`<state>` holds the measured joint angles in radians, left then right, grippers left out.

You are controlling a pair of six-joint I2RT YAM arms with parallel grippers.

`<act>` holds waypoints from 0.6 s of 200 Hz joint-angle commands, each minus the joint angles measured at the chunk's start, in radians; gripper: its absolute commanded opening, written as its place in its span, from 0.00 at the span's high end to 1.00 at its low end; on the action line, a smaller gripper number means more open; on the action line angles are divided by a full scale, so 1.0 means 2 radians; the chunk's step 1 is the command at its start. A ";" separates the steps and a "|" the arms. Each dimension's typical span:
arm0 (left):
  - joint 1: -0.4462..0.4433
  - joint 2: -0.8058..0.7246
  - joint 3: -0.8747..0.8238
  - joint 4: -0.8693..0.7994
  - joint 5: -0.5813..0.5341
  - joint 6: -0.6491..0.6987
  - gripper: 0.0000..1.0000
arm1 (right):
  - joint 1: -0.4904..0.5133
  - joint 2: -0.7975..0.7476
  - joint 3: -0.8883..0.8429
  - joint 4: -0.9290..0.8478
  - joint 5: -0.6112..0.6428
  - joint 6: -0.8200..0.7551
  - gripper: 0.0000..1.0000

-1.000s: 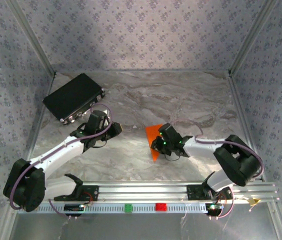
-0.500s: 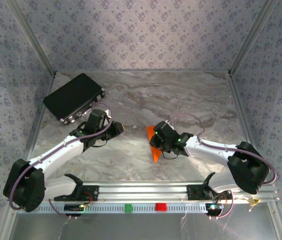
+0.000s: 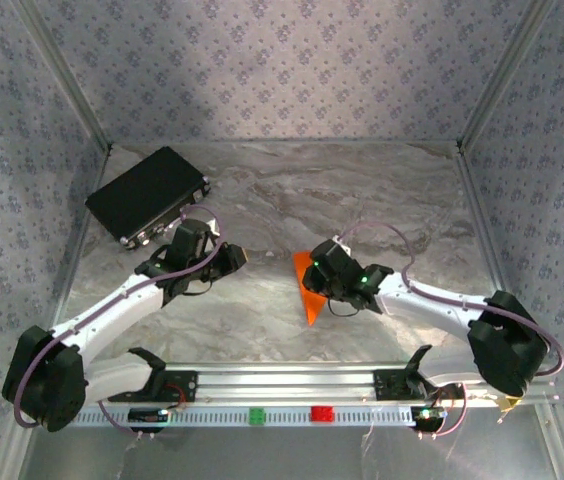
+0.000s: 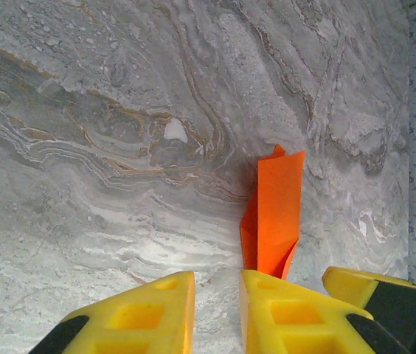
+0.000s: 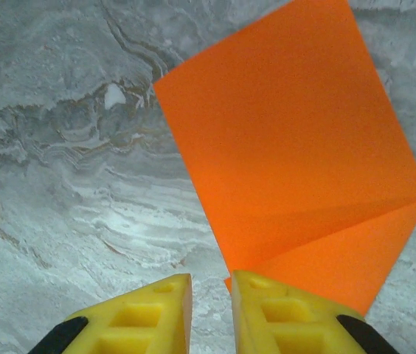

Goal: Fold a paper plane with a square sheet of paper (pick it up from the middle)
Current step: Move the paper to the center of the table.

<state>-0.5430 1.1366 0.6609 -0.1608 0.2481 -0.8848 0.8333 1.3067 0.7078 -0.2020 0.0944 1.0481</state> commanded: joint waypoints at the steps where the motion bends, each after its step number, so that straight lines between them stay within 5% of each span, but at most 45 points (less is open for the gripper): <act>1: 0.003 -0.012 -0.012 0.003 0.012 -0.008 0.79 | -0.007 -0.002 -0.011 0.017 0.005 -0.056 0.80; 19: 0.002 -0.017 -0.026 0.014 0.013 -0.024 0.79 | 0.001 -0.005 -0.023 0.010 0.036 -0.062 0.82; 48: 0.002 -0.008 -0.039 0.045 0.019 -0.044 0.78 | -0.023 -0.008 -0.076 0.111 -0.059 -0.072 0.85; 120: -0.017 0.048 -0.023 0.064 0.027 -0.044 0.80 | -0.059 0.022 -0.120 0.192 -0.128 -0.036 0.97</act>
<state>-0.5636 1.2121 0.5873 -0.0704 0.2825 -0.9634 0.7300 1.3117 0.4881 0.0902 -0.0906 0.9482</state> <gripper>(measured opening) 0.203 0.055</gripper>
